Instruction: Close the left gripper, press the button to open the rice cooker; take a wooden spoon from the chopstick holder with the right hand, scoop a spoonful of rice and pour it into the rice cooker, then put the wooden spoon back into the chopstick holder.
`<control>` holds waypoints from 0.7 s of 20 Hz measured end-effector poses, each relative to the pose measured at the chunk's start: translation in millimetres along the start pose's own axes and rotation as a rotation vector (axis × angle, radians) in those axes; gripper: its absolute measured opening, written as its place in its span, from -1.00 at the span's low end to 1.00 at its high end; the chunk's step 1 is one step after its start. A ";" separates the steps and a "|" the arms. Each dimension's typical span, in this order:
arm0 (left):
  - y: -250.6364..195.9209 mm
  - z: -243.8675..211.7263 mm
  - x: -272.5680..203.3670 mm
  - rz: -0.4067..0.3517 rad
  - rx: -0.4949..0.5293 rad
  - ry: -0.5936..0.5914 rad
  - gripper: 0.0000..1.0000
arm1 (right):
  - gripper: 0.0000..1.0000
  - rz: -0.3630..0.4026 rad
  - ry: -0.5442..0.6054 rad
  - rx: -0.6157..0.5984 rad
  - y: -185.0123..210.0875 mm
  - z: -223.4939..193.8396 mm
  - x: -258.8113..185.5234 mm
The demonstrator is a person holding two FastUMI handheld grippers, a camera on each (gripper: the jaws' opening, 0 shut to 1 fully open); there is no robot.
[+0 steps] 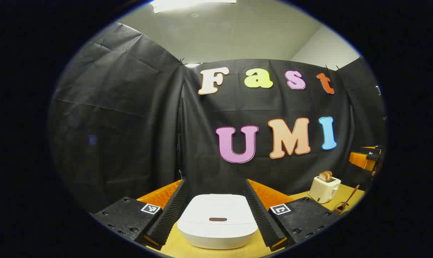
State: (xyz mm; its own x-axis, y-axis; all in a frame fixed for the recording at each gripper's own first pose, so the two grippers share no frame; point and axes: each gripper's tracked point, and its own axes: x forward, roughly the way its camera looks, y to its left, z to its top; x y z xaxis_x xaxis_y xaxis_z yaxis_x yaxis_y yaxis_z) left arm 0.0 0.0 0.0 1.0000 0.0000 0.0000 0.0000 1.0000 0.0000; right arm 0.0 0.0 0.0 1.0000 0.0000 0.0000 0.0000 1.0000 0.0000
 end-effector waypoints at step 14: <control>0.8 5.3 -3.0 0.011 0.041 -0.006 0.89 | 1.00 0.008 -0.012 -0.009 0.2 0.5 -8.4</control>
State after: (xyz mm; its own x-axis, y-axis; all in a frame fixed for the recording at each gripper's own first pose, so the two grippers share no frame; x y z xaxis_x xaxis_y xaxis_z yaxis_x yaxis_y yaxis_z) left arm -3.0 0.8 5.3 0.9999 0.0106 0.0065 -0.0108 0.9991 0.0410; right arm -8.4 0.2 0.5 0.9999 0.0085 0.0124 -0.0084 0.9999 -0.0093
